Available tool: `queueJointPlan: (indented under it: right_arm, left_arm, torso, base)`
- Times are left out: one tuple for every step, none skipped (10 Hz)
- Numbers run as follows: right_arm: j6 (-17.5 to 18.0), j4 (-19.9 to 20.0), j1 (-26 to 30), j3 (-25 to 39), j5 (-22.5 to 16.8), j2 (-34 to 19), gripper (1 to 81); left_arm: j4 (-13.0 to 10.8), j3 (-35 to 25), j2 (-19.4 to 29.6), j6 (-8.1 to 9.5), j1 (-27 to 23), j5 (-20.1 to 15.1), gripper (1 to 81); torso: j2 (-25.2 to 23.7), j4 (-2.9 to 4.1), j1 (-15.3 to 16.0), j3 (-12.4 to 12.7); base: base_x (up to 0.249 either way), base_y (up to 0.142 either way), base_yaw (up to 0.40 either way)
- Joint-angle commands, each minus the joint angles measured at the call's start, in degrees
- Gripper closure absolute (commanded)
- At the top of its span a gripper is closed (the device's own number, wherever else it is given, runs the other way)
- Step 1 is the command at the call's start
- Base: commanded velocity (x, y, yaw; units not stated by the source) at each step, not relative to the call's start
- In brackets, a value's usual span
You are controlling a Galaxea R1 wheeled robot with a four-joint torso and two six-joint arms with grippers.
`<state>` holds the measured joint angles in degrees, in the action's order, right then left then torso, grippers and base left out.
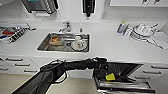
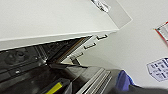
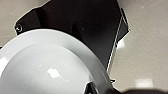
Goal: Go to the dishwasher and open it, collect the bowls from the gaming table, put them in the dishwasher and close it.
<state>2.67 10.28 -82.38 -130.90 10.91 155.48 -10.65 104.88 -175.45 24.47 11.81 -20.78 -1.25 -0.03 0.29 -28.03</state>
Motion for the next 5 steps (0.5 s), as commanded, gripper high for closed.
queueJointPlan:
  right_arm:
    - [0.05,-0.78,-0.64,0.31,-4.49,-0.67,81.1]
    - [0.05,-0.78,-0.64,0.31,-4.32,-0.58,81.1]
    - [0.05,-0.78,-0.64,0.4,-4.23,-0.67,81.1]
    - [0.05,-0.87,-0.55,0.66,-4.14,-0.76,81.1]
    - [0.05,-0.87,-0.2,1.35,-4.06,-1.19,81.1]
  left_arm:
    - [0.9,-2.48,-1.05,-0.03,-9.3,-0.75,1.0]
    - [0.99,-3.18,-0.17,-0.03,-8.52,-0.75,1.0]
    - [0.72,-3.97,1.85,-0.03,-6.95,-0.84,1.0]
    - [0.11,-6.61,5.19,-0.12,-4.66,-1.8,1.0]
    - [-0.33,-12.46,10.52,-0.47,-1.68,-3.64,1.0]
  torso:
    - [0.0,0.0,0.0,0.02]
    - [0.0,0.0,0.0,0.0]
    - [0.0,0.0,0.0,0.0]
    - [0.0,0.0,0.0,0.0]
    - [0.0,0.0,0.0,0.0]
  base:
    - [0.0,0.0,0.0]
    - [0.0,0.0,0.0]
    - [0.0,0.0,0.0]
    - [0.0,0.0,0.0]
    - [0.0,0.0,0.0]
